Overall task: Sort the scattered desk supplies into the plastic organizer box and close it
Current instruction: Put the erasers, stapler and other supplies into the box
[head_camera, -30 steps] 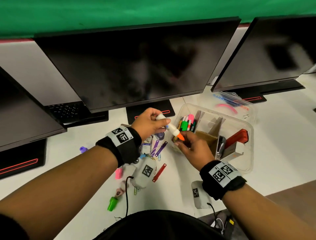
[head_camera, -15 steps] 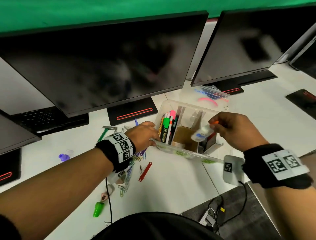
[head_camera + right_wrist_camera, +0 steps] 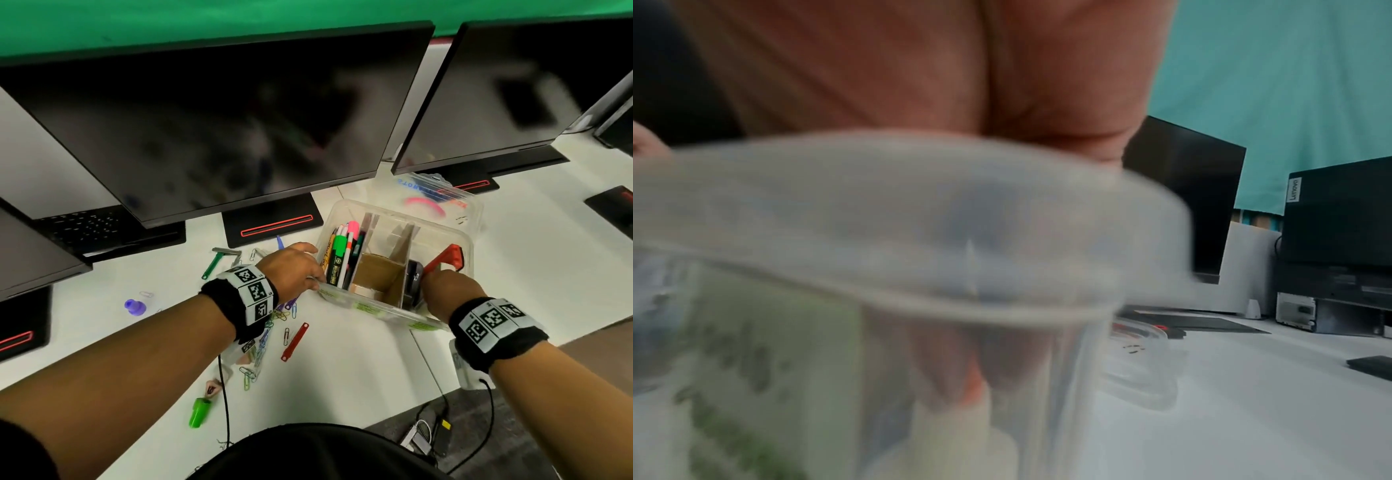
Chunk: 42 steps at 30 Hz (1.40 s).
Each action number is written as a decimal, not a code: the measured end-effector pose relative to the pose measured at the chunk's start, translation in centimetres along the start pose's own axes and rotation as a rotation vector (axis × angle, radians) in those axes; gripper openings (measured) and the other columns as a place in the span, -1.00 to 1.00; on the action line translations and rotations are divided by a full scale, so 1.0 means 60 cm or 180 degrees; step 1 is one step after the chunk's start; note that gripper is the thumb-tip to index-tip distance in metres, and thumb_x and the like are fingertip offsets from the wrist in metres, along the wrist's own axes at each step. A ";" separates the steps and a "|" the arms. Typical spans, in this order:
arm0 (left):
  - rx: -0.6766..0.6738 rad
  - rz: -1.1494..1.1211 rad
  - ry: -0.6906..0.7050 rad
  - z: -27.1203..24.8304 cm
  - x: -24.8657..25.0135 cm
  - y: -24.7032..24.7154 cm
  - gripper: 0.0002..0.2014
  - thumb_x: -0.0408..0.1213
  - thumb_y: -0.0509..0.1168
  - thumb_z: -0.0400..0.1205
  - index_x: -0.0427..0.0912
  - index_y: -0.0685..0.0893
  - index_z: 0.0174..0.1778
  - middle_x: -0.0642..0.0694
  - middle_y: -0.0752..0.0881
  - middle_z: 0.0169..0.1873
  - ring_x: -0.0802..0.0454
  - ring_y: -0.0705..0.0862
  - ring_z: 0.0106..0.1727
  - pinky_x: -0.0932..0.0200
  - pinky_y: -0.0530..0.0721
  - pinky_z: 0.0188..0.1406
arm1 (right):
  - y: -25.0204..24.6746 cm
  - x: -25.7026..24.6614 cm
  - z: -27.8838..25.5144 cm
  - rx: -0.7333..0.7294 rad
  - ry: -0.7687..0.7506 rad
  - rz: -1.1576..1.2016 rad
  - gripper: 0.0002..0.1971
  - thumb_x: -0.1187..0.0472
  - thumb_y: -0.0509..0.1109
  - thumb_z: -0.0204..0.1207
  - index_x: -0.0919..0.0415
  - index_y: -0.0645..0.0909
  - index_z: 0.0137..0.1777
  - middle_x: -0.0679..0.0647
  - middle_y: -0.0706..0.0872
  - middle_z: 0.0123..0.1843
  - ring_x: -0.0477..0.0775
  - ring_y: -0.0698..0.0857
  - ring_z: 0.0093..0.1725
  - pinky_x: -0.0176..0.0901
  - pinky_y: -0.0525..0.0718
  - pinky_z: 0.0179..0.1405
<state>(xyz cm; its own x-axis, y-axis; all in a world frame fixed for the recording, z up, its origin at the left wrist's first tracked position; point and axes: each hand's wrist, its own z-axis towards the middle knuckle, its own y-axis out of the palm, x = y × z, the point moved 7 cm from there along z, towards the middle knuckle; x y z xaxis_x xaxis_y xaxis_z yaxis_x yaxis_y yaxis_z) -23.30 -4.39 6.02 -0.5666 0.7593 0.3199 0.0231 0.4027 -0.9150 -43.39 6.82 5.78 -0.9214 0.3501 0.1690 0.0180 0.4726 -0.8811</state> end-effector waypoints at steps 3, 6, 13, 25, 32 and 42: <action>0.0194 -0.0072 0.0111 -0.009 -0.002 -0.004 -0.70 -0.13 0.23 0.67 0.01 0.64 0.32 0.08 0.61 0.36 0.08 0.35 0.53 0.11 0.29 0.53 | -0.002 0.000 0.008 0.0031 0.0039 -0.0033 -0.66 0.28 0.05 0.63 0.33 0.39 0.37 0.19 0.69 0.19 0.20 0.70 0.18 -0.05 0.65 0.08; 0.0612 -0.0321 -0.0224 -0.024 -0.036 -0.024 -0.70 -0.20 0.18 0.69 0.01 0.60 0.34 0.05 0.55 0.39 0.07 0.39 0.47 0.17 0.27 0.49 | 0.003 -0.004 0.010 0.0054 0.0047 -0.0065 -0.64 0.29 0.04 0.64 0.35 0.38 0.39 0.20 0.69 0.18 0.18 0.71 0.16 -0.08 0.66 0.07; 0.0176 -0.0275 -0.1247 -0.040 -0.154 0.013 -0.72 -0.33 0.22 0.64 0.02 0.67 0.22 -0.03 0.62 0.29 -0.02 0.55 0.32 0.11 0.49 0.34 | 0.004 -0.012 -0.002 -0.0075 0.0064 -0.0036 -0.71 0.25 0.19 0.58 0.31 0.52 0.25 0.16 0.73 0.09 0.16 0.73 0.10 -0.10 0.67 0.06; 0.0036 -0.0556 -0.1508 0.057 -0.121 0.031 -0.56 -0.37 0.26 0.62 -0.05 0.49 0.44 -0.18 0.57 0.35 -0.17 0.56 0.33 -0.01 0.56 0.35 | -0.048 -0.020 -0.014 0.0351 0.0046 0.0535 -0.84 0.30 0.22 0.50 0.19 0.63 -0.03 -0.05 0.51 -0.37 0.07 0.62 -0.25 -0.14 0.59 -0.27; 0.0345 -0.0503 -0.1553 0.042 -0.118 -0.012 -0.70 -0.24 0.22 0.66 -0.13 0.58 0.31 -0.20 0.62 0.26 -0.16 0.59 0.27 0.04 0.54 0.29 | -0.089 -0.048 -0.029 0.0671 -0.0597 0.1360 -0.86 0.19 0.33 0.51 0.17 0.71 -0.07 0.13 0.76 -0.09 0.12 0.71 -0.11 -0.07 0.68 -0.10; 0.0987 -0.0696 -0.0483 -0.023 -0.027 -0.137 -0.81 -0.25 0.30 0.62 -0.04 0.72 0.11 0.03 0.66 0.01 0.16 0.58 -0.08 0.31 0.45 -0.07 | -0.129 -0.211 0.000 0.0593 -0.1055 0.2396 -0.47 0.00 0.51 0.40 0.14 0.56 0.35 0.11 0.66 0.30 0.09 0.64 0.22 -0.23 0.51 0.15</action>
<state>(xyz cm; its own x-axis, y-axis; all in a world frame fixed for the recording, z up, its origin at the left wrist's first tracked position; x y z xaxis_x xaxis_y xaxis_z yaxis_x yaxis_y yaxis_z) -21.46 -8.21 13.35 -0.6462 0.5795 0.4965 -0.3476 0.3557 -0.8676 -31.85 -1.27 10.43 -0.7558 0.2491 -0.6056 0.6356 0.0568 -0.7699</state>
